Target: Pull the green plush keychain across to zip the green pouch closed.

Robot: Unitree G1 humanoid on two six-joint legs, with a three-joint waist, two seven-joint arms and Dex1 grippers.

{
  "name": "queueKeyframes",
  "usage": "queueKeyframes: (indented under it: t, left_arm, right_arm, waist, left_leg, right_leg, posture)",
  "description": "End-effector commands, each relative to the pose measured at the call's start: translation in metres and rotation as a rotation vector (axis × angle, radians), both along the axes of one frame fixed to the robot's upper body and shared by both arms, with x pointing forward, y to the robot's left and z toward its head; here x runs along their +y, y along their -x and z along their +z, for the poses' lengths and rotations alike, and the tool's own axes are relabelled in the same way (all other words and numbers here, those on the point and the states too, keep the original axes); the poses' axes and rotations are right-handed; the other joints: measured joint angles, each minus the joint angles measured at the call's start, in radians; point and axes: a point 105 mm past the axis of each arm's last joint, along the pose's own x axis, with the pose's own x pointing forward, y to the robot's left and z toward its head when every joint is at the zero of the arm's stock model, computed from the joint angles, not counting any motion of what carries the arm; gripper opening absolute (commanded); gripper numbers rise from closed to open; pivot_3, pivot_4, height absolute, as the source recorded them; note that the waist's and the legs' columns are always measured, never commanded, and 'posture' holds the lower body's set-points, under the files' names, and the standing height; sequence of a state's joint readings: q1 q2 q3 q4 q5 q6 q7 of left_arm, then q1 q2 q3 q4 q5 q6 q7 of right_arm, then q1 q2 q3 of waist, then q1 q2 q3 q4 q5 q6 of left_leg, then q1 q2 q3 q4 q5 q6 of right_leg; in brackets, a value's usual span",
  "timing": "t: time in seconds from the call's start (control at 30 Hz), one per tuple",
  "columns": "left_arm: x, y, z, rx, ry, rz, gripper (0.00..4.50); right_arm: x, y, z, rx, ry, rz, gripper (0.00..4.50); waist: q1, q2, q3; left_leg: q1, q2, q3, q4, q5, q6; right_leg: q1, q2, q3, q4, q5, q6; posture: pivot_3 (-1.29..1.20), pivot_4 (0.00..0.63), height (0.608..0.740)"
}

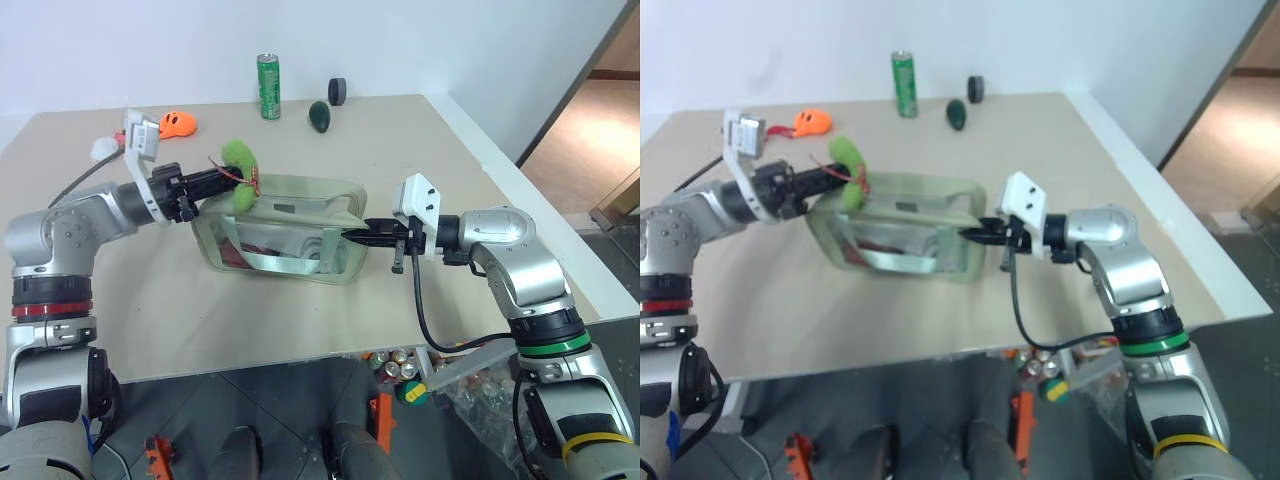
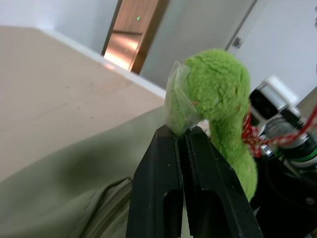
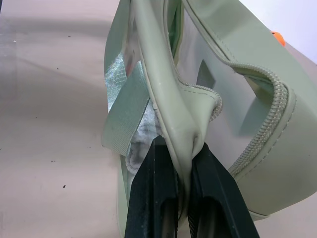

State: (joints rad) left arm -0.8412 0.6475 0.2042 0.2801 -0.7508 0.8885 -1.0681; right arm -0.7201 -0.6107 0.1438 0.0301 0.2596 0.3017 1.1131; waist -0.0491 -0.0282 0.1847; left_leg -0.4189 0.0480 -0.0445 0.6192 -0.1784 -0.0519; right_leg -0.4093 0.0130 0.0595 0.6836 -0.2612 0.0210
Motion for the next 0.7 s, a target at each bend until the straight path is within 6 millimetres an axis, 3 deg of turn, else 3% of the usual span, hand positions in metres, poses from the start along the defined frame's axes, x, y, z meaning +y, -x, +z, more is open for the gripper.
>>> queueKeyframes:
  t: [0.03, 0.07, 0.2, 0.4, 0.53, 0.63, 0.7]
  left_arm:
    - [0.004, -0.003, 0.016, -0.054, 0.018, 0.033, 0.04]
    - [0.005, -0.005, 0.018, -0.060, 0.031, 0.042, 0.04]
    - [0.010, -0.010, 0.027, -0.070, 0.075, 0.072, 1.24]
    - [0.021, -0.006, 0.036, -0.074, 0.114, 0.081, 3.36]
    - [0.030, 0.007, 0.040, -0.092, 0.130, 0.049, 3.36]
    - [0.048, 0.014, 0.041, -0.095, 0.150, 0.072, 3.36]
    - [0.065, 0.019, 0.031, -0.072, 0.120, 0.100, 3.36]
  right_arm:
    - [0.002, 0.004, 0.012, -0.050, -0.012, 0.019, 0.00]
    - [0.002, 0.005, 0.012, -0.050, -0.012, 0.018, 0.00]
    - [0.002, 0.005, 0.012, -0.051, -0.012, 0.017, 0.00]
    - [0.003, 0.004, 0.013, -0.054, -0.014, 0.020, 0.00]
    - [0.004, 0.003, 0.013, -0.054, -0.016, 0.023, 0.00]
    - [0.005, 0.003, 0.014, -0.055, -0.017, 0.024, 0.00]
    - [0.006, 0.003, 0.013, -0.054, -0.018, 0.024, 0.00]
  waist:
    - [0.000, 0.000, 0.000]
    - [0.000, 0.000, 0.000]
    - [0.000, 0.000, 0.000]
    - [0.000, 0.000, 0.000]
    - [-0.001, 0.000, 0.000]
    - [-0.001, 0.000, 0.000]
    - [-0.006, 0.000, 0.000]
  left_leg:
    - [0.000, 0.000, 0.000, 0.000, 0.000, 0.000]
    - [0.000, 0.000, 0.000, 0.000, 0.000, 0.000]
    - [0.000, 0.000, 0.000, 0.000, 0.000, 0.000]
    - [0.000, 0.000, 0.000, 0.000, 0.000, 0.000]
    - [0.000, 0.000, 0.000, 0.000, 0.000, 0.000]
    - [0.000, 0.000, 0.000, 0.000, 0.000, 0.000]
    - [0.000, 0.000, 0.000, 0.000, 0.000, 0.000]
  right_leg:
    - [0.000, 0.000, 0.000, 0.000, 0.000, 0.000]
    - [0.000, 0.000, 0.000, 0.000, 0.000, 0.000]
    - [0.000, 0.000, 0.000, 0.000, 0.000, 0.000]
    - [0.000, 0.000, 0.000, 0.000, 0.000, 0.000]
    - [0.000, 0.000, 0.000, 0.000, 0.000, 0.000]
    - [0.000, 0.000, 0.000, 0.000, 0.000, 0.000]
    - [0.000, 0.000, 0.000, 0.000, 0.000, 0.000]
  posture:
    - [0.00, 0.150, 0.740]
    - [0.00, 0.150, 0.740]
    - [0.00, 0.150, 0.740]
    - [0.00, 0.150, 0.740]
    - [0.00, 0.150, 0.740]
    - [0.00, 0.150, 0.740]
    - [0.00, 0.150, 0.740]
